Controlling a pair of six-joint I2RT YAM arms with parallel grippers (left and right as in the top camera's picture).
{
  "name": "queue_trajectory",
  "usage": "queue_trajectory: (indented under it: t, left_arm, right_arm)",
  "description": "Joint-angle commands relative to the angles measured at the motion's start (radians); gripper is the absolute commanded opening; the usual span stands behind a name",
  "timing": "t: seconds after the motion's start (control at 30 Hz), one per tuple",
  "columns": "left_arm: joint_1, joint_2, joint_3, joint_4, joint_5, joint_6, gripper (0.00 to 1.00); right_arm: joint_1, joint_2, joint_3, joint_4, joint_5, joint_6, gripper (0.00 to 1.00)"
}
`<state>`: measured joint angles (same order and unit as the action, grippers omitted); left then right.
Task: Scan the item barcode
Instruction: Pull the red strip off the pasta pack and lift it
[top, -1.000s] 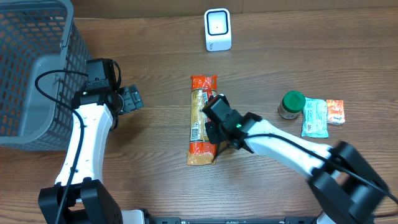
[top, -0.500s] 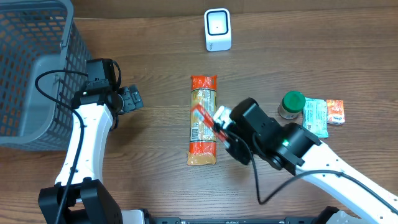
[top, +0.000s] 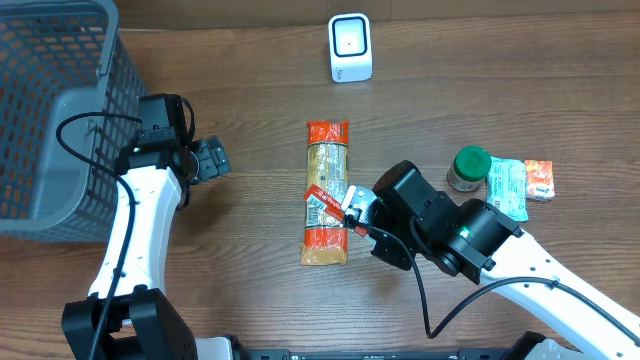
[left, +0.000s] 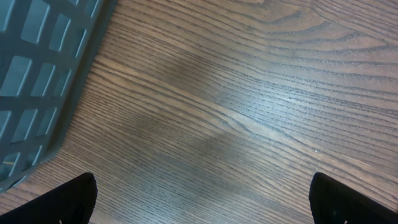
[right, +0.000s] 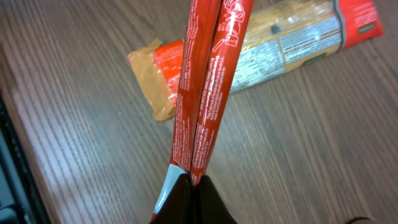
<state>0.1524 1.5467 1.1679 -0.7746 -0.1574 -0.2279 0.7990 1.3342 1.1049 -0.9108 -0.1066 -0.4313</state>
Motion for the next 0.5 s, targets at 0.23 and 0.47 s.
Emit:
queue_trajectory:
  t: [0.23,0.47]
  left_arm:
    - [-0.005,-0.016,0.015,0.000,0.001,0.022,1.00]
    - [-0.005,-0.016,0.015,0.000,0.001,0.022,1.00]
  right_arm:
    - [-0.003,-0.018,0.003,0.019,0.015,-0.015,0.04]
    - [-0.003,-0.018,0.003,0.047,0.019,0.034,0.04]
